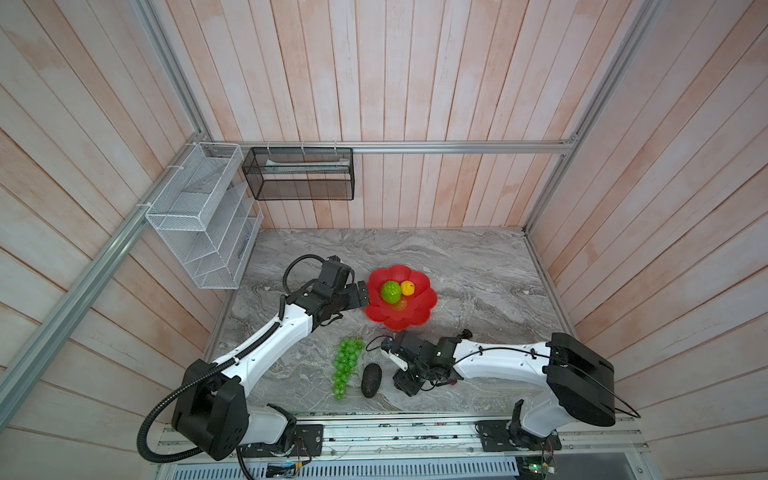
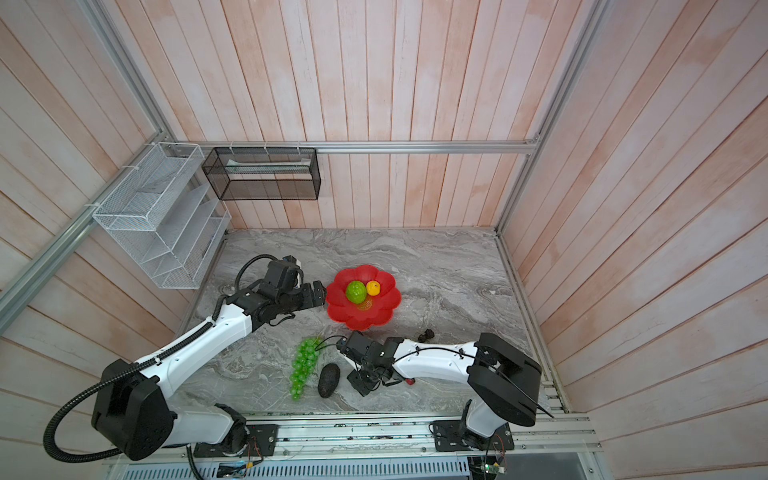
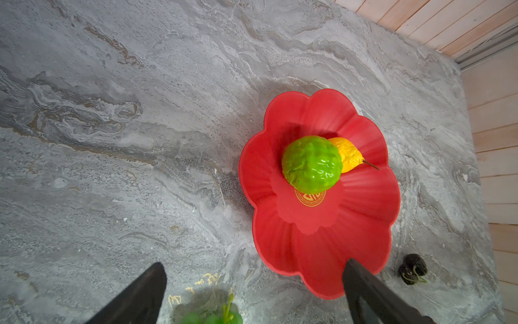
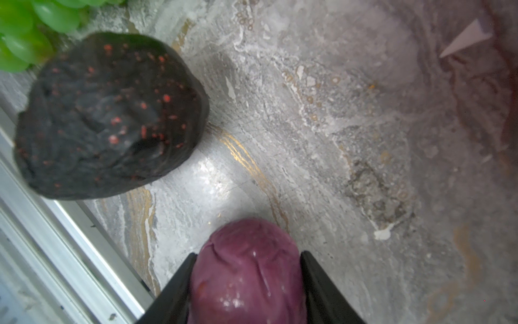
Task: Place and organize the fake fruits in the fruit bowl
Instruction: 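Grasp the purple fruit with the right gripper, then carry the purple fruit over the red bowl with the right gripper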
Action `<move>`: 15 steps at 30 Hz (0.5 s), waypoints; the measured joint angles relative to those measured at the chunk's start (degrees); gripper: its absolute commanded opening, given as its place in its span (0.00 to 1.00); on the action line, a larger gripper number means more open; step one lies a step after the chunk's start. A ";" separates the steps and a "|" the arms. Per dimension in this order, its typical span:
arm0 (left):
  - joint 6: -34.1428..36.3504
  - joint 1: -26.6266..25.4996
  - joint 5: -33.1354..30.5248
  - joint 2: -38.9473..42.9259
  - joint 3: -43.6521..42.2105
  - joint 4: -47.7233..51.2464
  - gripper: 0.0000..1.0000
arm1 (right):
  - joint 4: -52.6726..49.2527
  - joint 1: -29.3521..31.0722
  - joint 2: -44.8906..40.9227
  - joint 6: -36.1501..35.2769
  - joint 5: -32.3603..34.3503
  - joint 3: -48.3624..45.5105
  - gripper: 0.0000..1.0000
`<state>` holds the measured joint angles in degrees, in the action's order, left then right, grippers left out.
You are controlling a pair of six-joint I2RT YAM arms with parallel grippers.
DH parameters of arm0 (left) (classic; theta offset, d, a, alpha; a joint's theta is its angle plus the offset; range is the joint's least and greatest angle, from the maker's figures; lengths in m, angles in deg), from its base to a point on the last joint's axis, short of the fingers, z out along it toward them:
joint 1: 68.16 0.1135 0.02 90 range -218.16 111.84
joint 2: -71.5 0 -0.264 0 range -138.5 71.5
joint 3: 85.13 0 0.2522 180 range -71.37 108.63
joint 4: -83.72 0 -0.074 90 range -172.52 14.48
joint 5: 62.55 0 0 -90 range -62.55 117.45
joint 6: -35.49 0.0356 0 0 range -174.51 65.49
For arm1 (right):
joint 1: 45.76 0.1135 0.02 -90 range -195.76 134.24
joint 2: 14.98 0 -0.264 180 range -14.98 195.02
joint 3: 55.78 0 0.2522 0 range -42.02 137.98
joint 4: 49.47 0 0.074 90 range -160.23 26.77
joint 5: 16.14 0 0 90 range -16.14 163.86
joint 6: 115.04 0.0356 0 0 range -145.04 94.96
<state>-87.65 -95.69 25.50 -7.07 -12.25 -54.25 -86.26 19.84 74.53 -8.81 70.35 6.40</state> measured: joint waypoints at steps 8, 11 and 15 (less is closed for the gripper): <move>-0.09 0.15 -0.26 0.70 0.00 0.28 1.00 | -2.86 -1.64 -3.80 -0.35 0.02 1.36 0.42; 0.20 0.24 -1.40 1.16 0.02 0.63 1.00 | -3.63 -5.35 -7.04 -0.57 0.28 4.87 0.42; 0.98 1.90 -2.32 1.75 0.87 1.77 0.99 | -3.56 -12.02 -8.96 -2.25 1.09 10.40 0.43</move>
<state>-86.67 -93.79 23.18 -5.32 -11.38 -52.48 -89.82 7.82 65.57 -11.07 71.44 16.80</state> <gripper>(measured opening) 0.993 0.496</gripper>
